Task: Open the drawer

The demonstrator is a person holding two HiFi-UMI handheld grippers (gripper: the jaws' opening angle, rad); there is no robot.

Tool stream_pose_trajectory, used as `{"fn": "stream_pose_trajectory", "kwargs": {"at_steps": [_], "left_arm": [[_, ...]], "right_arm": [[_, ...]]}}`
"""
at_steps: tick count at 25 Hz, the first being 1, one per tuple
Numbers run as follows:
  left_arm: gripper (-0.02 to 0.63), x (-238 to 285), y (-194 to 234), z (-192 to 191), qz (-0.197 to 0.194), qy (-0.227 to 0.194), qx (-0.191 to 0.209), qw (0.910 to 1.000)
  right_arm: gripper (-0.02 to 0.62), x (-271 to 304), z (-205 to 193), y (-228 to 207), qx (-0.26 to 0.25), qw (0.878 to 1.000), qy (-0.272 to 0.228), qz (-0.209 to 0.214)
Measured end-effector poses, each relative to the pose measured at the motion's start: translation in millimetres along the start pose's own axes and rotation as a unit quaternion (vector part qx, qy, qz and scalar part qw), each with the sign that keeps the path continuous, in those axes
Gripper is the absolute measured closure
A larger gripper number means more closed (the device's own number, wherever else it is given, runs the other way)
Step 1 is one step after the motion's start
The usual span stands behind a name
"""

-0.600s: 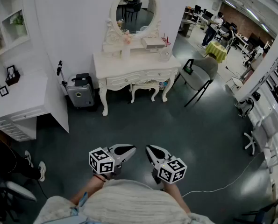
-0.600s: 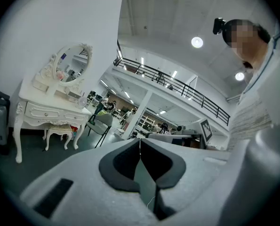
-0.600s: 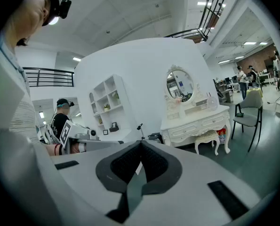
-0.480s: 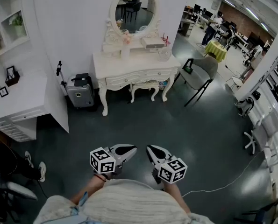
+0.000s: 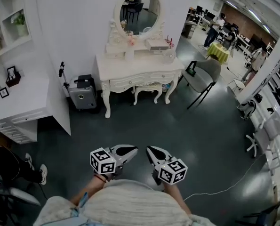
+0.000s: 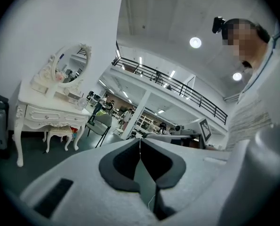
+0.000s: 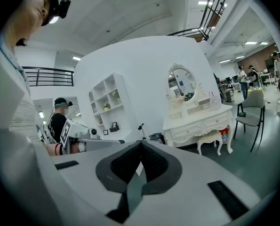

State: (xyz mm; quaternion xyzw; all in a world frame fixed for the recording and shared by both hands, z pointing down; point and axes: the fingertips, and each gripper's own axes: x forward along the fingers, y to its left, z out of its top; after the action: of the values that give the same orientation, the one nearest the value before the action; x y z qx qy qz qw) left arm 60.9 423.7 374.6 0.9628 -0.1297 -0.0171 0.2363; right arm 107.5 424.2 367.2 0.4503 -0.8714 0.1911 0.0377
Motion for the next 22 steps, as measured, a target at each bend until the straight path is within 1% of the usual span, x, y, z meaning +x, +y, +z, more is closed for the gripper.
{"fn": "stream_pose_trajectory", "kwargs": {"at_steps": [4,6,12,15,22], "left_arm": [[0.591,-28,17,7,0.004,-0.004,0.002,1.0000],[0.591,-45,28,13,0.010,-0.007,0.005,0.9999],[0.591,-114,69,31,0.030,-0.018,0.006,0.9994],[0.591,-146,89,31,0.037,-0.016,0.002,0.9992],[0.591,-192,119,32,0.035,-0.020,-0.014,0.9991]], "right_arm": [[0.586,28,4,22,0.019,0.999,-0.019,0.031],[0.584,45,6,34,0.025,0.999,-0.025,0.040],[0.584,111,7,79,0.018,0.998,-0.028,0.053],[0.584,143,-1,101,0.021,0.998,-0.022,0.058],[0.584,186,-21,140,0.028,0.998,0.004,0.052]]}}
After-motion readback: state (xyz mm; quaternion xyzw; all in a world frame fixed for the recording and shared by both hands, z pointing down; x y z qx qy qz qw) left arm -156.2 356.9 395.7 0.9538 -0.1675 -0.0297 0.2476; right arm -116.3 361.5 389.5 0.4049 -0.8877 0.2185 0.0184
